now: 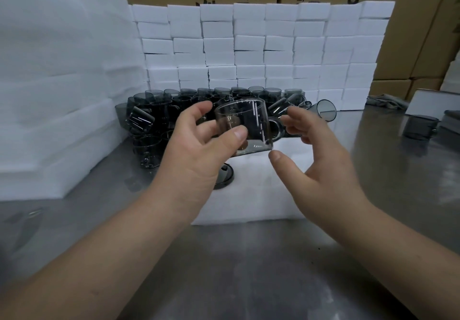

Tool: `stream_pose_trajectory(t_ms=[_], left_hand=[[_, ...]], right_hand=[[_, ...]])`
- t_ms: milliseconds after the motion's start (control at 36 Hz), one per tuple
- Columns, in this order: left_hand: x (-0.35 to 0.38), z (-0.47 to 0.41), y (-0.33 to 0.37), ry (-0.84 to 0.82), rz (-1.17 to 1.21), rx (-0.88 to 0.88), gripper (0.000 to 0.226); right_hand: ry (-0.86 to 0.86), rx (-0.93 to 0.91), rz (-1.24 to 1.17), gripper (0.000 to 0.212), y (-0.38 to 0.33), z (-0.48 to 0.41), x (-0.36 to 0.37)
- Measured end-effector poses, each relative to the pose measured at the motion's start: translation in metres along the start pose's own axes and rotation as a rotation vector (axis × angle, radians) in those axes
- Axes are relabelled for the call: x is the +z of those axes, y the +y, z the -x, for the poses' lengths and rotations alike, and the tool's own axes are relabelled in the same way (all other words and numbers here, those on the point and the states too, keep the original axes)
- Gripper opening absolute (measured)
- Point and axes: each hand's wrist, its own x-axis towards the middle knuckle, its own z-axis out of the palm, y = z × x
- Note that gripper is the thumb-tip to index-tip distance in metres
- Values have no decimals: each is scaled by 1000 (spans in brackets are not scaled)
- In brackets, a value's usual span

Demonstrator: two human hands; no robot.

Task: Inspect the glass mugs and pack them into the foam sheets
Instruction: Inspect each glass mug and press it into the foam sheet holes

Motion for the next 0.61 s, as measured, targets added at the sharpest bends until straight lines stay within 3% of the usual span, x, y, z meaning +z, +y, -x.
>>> stream_pose_trajectory(t_ms=[195,389,611], left_hand=[[-1,-1,0,-28,34,-43,61],[0,1,0,-90,42,-44,36],[-2,2,2,-133,-145,35,21]], right_hand=[[-24,-10,5,52,0,0,0],[22,-44,-15,49,1,-1,1],[66,-46,-27,46,2,-1,0]])
